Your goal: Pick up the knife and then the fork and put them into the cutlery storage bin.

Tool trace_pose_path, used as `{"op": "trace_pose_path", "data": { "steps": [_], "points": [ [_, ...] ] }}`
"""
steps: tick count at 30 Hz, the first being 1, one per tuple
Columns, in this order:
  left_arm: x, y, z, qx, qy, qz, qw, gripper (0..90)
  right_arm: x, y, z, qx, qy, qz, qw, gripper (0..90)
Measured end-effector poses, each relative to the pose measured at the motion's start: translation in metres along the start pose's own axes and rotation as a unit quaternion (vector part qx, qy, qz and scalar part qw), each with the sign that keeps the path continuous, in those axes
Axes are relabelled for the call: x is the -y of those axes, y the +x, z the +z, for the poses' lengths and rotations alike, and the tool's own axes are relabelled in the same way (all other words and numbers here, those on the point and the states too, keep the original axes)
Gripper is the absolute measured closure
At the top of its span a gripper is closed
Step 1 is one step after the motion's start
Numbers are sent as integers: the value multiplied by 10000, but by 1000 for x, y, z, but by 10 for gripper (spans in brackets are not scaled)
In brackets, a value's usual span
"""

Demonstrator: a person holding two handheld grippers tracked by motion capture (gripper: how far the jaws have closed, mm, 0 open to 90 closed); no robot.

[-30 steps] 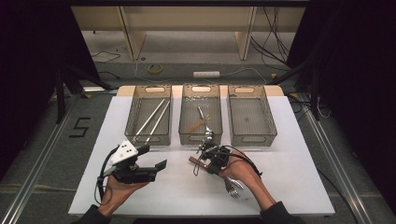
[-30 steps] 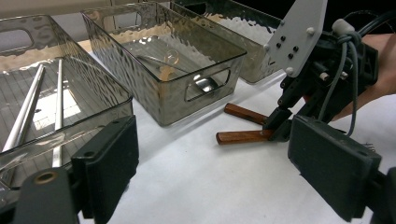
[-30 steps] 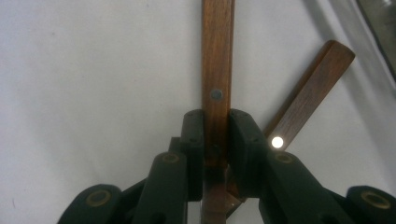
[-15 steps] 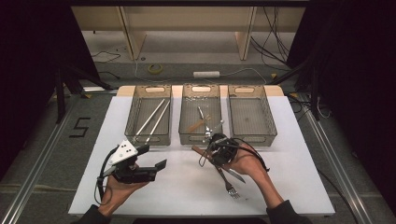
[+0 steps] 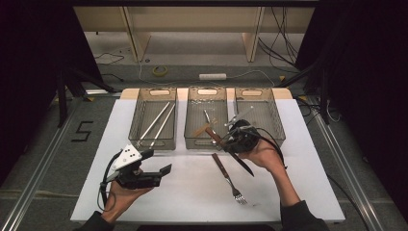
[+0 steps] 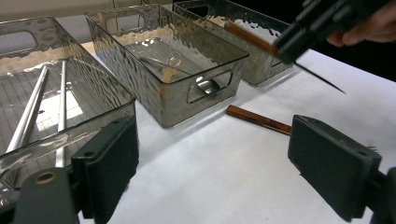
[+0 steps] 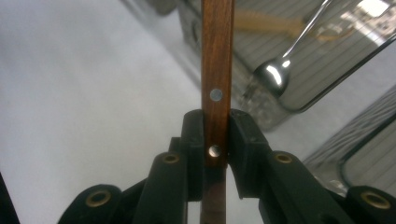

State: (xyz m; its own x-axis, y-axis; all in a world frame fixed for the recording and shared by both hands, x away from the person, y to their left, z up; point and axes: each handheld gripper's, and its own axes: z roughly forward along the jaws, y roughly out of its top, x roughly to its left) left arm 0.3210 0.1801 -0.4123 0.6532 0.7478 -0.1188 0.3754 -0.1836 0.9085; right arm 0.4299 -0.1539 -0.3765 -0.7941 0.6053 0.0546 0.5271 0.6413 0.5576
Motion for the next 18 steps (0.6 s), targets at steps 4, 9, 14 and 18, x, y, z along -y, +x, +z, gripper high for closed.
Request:
{"op": "trace_pose_path", "data": {
  "steps": [4,9,14,18],
  "points": [
    [0,0,0,-4,-16,-19,10000,160,-6,-7,-9,-21,-299,150,9994,775],
    [0,0,0,-4,-20,-18,10000,160,-12,-15,-16,2,-566,288,9980,775],
    [0,0,0,-4,-24,-25,10000,161,-18,-21,-24,62,-715,363,9968,775],
    [0,0,0,-6,-35,-37,10000,160,-23,-29,-31,182,-832,376,9957,775]
  ]
}}
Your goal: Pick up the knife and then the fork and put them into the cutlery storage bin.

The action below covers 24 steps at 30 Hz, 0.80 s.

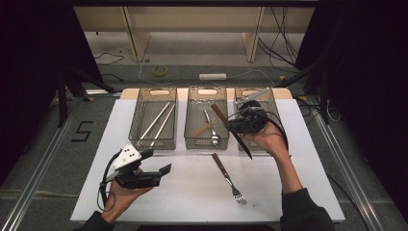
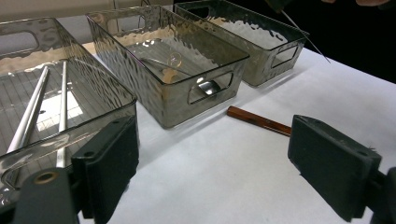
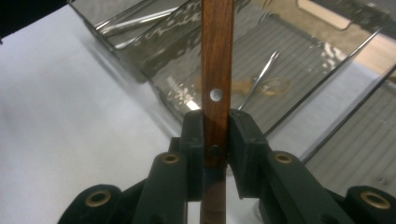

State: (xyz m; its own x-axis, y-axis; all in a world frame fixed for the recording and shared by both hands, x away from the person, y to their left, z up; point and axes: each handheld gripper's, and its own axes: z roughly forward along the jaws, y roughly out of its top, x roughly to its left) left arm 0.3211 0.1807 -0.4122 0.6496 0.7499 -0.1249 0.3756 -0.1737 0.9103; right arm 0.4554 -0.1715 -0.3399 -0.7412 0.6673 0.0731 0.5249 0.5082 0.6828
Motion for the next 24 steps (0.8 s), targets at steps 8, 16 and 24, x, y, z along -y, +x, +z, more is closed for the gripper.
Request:
{"op": "trace_pose_path", "data": {
  "steps": [8,16,24],
  "points": [
    [0,0,0,-7,1,9,10000,161,-11,-20,-10,288,-268,174,9991,774],
    [0,0,0,-10,-22,-14,10000,160,-13,-45,-14,650,-491,477,9955,774],
    [0,0,0,-1,4,11,10000,160,-11,-68,-5,1057,-591,686,9903,774]
  ]
}}
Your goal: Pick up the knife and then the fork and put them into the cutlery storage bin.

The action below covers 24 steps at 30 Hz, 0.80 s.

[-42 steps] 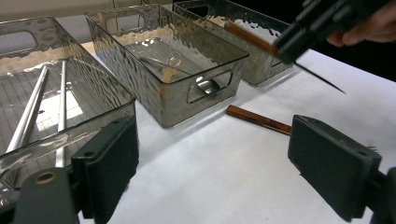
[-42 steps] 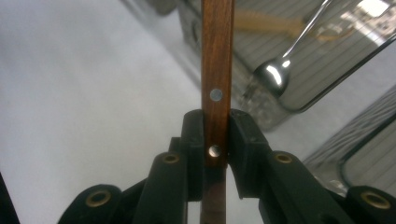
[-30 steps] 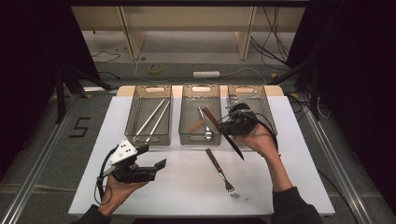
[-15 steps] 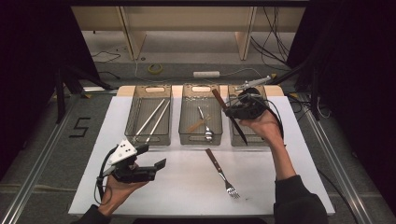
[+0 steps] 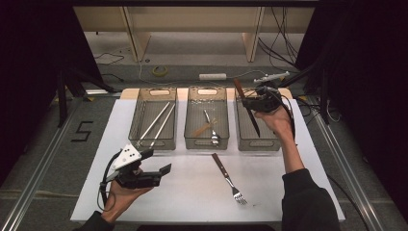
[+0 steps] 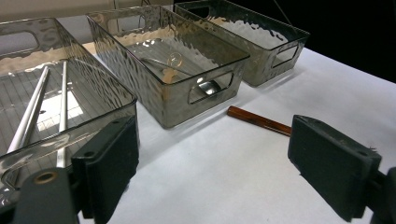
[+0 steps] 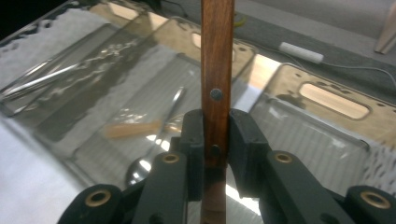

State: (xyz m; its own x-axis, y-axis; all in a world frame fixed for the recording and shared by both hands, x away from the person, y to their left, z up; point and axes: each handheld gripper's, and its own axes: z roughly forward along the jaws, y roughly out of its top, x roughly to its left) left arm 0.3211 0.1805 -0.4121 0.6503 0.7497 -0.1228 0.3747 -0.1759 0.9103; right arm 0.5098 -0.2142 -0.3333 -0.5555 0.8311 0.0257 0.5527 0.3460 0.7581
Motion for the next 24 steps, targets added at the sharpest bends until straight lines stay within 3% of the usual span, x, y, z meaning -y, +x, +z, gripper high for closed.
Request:
{"op": "trace_pose_path", "data": {
  "steps": [8,24],
  "points": [
    [0,0,0,6,-1,-1,10000,161,5,-13,12,461,-54,159,9988,774],
    [0,0,0,9,9,8,10000,161,30,-24,28,614,16,457,9971,774]
  ]
}}
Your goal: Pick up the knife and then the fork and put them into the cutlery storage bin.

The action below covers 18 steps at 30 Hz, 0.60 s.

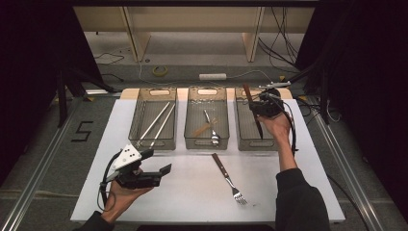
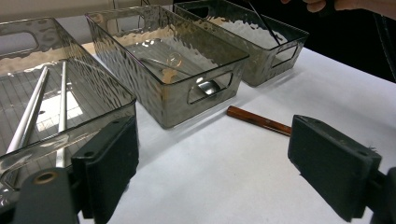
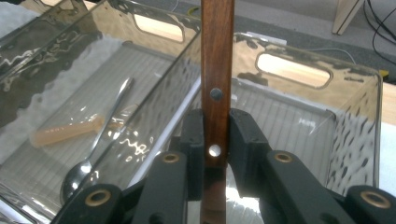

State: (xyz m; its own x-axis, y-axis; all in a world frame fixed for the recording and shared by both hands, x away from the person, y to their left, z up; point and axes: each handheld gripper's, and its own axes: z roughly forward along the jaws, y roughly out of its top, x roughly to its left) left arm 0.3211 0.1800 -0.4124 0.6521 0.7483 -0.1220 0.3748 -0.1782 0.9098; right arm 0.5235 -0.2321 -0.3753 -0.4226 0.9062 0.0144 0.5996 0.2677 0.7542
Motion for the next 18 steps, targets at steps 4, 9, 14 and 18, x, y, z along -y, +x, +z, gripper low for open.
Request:
{"op": "trace_pose_path", "data": {
  "steps": [4,9,14,18],
  "points": [
    [0,0,0,3,16,22,10000,161,5,-2,3,40,-17,89,10000,773],
    [0,0,0,2,12,16,10000,161,9,-3,5,56,-36,142,9999,773],
    [0,0,0,2,9,7,10000,161,12,-2,8,40,-2,164,9999,773],
    [0,0,0,1,-1,10,10000,160,15,-1,12,41,36,204,9998,772]
  ]
}}
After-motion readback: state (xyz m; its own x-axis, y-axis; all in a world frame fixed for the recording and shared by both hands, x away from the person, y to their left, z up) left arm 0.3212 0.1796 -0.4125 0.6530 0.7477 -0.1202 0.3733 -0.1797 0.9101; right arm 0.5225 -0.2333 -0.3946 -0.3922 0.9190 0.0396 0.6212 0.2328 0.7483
